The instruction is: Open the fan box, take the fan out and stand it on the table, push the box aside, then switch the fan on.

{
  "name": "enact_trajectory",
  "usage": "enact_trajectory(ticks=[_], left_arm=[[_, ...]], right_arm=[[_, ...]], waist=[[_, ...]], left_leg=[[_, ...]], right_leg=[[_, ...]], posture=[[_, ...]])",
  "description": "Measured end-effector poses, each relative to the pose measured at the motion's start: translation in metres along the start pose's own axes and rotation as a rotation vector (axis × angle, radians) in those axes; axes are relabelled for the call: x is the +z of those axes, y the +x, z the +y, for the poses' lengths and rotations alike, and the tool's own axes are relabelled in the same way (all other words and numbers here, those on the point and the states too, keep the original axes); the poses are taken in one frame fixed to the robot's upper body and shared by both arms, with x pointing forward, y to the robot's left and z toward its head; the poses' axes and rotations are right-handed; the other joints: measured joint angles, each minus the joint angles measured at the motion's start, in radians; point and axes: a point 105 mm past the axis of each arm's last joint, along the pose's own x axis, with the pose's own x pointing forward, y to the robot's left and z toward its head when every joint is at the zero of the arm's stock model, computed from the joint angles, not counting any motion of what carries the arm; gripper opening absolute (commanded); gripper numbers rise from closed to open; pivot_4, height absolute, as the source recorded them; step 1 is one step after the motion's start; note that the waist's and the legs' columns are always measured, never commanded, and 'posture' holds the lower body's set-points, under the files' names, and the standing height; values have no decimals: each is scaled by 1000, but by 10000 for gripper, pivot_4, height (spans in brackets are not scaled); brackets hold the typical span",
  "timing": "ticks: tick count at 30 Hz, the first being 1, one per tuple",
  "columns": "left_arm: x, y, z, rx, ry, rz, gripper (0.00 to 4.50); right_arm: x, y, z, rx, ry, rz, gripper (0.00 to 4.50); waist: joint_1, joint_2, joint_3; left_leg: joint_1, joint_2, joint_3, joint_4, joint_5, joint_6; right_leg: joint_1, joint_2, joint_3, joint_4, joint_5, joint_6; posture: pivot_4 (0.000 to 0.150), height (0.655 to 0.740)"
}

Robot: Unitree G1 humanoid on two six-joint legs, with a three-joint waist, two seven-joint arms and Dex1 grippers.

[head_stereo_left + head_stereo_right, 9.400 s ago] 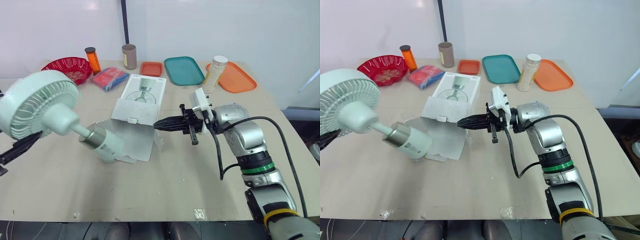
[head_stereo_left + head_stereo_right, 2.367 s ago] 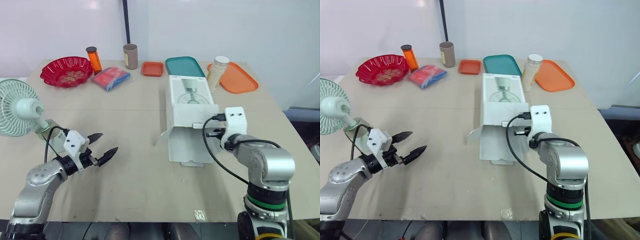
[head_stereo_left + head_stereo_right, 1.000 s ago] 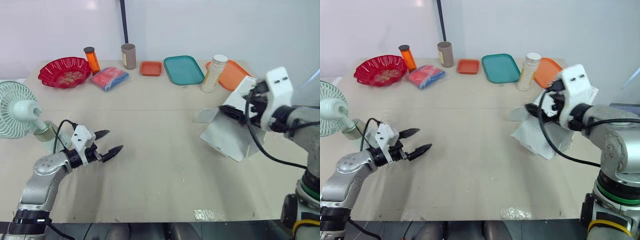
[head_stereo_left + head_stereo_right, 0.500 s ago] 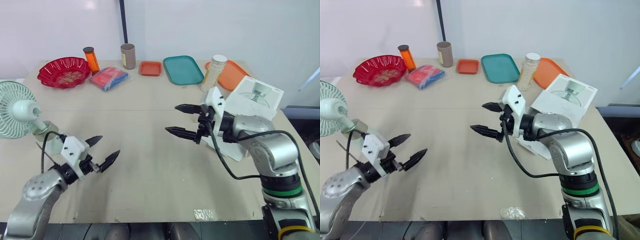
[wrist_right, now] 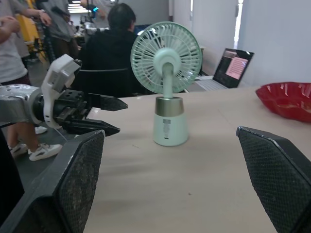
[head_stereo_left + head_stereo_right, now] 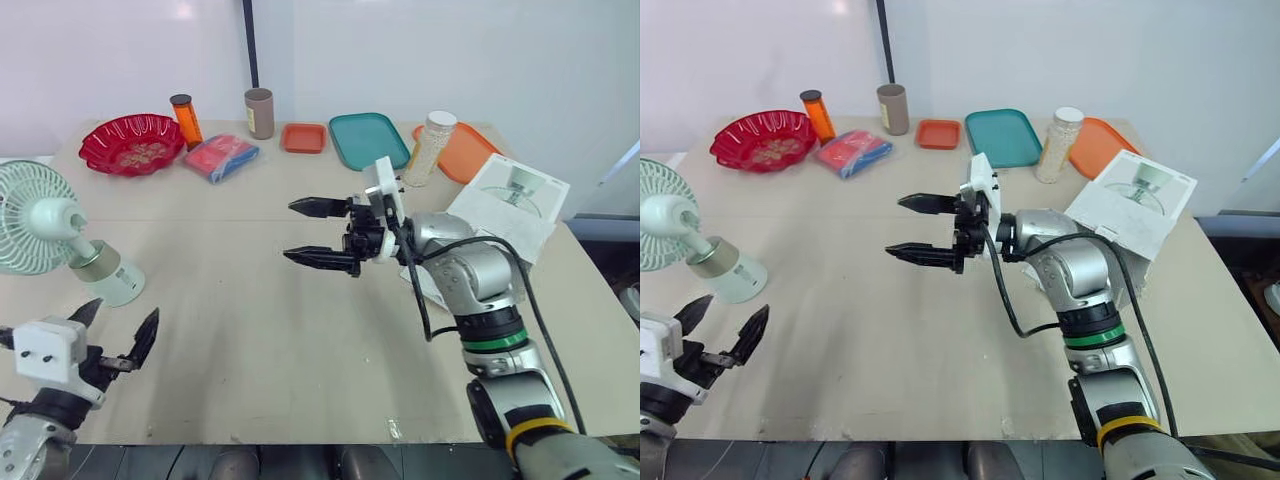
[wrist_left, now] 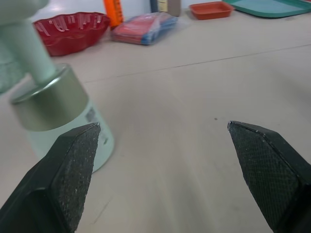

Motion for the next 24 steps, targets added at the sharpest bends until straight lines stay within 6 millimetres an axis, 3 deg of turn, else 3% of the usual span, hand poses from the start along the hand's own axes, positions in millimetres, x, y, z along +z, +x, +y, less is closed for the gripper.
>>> enact_trajectory(ticks=[10, 17, 24], left_arm=[[7, -19, 57, 318, 34, -48, 45000], [25, -11, 80, 317, 69, -92, 45000], [30, 6, 88, 212, 101, -63, 45000]], right_arm=[[-5, 8, 8, 60, 14, 7, 44543], [-5, 7, 7, 51, 8, 14, 44543], [-9, 6, 7, 28, 7, 30, 44543]], waist=[[0, 0, 0], [0, 0, 0], [0, 0, 0]], left_leg=[[0, 0, 0, 0, 0, 0], [0, 0, -1, 0, 0, 0], [0, 1, -1, -1, 0, -1]], right_leg=[[0, 0, 0, 0, 0, 0], [0, 0, -1, 0, 0, 0], [-1, 1, -1, 0, 0, -1]], posture=[[1500, 7400], [1500, 7400], [1500, 7400]])
